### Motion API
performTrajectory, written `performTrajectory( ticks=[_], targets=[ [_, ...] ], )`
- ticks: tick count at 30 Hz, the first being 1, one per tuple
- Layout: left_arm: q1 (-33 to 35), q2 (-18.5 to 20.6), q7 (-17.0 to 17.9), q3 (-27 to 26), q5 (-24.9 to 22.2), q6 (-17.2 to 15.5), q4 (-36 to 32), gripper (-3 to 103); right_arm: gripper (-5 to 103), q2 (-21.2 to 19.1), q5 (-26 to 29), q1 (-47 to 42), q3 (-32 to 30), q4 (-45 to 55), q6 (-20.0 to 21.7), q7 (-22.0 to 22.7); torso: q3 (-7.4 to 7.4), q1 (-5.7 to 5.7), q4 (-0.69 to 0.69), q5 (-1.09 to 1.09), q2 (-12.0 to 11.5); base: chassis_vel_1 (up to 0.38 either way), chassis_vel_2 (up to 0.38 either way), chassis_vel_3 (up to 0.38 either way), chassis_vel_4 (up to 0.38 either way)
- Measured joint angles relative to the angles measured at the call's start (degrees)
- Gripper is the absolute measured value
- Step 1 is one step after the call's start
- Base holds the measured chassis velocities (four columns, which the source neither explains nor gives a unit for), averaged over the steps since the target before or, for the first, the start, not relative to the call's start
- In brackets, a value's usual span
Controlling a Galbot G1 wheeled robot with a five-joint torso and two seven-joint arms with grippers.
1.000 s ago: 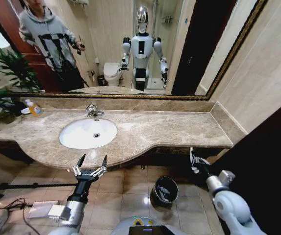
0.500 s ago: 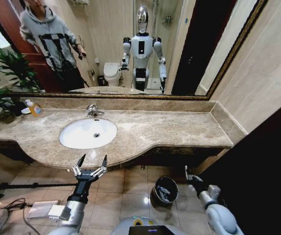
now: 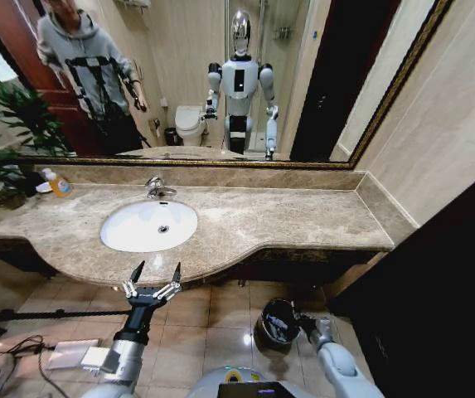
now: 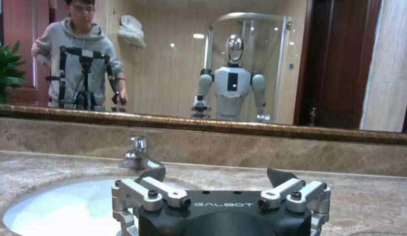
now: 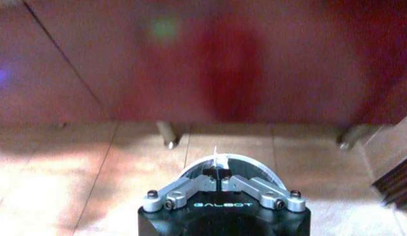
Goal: Pick up the trash from the sink and place it in the trash bin.
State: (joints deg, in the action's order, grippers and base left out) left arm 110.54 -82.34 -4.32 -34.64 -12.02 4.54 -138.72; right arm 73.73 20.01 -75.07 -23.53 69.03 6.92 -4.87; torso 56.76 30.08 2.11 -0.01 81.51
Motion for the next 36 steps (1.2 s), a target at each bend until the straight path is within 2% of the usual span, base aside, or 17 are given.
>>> performTrajectory(
  ticks=[13,19,34,36],
  targets=[
    [0.0,0.0,0.0,0.0,0.0,0.0,0.0,100,0,3.4,-5.5,11.3,3.6,-20.0,-3.4,-2.6,0.0,0.0,0.0,0.0,0.0,0.0,0.0,0.0,0.0],
    [0.0,0.0,0.0,0.0,0.0,0.0,0.0,100,0,5.5,-13.9,16.9,3.6,-30.7,-7.5,-4.2,0.0,0.0,0.0,0.01,0.0,0.0,0.0,0.0,0.0],
    [0.0,0.0,0.0,0.0,0.0,0.0,0.0,100,0,8.1,-21.8,22.2,1.4,-41.7,-12.2,-5.9,0.0,0.0,0.0,0.0,0.0,0.0,0.0,0.0,0.0],
    [0.0,0.0,0.0,0.0,0.0,0.0,0.0,100,-3,8.1,-22.1,22.4,1.3,-41.9,-12.3,-5.9,0.0,0.0,0.0,-0.01,0.0,0.0,0.0,0.0,0.0]
  ],
)
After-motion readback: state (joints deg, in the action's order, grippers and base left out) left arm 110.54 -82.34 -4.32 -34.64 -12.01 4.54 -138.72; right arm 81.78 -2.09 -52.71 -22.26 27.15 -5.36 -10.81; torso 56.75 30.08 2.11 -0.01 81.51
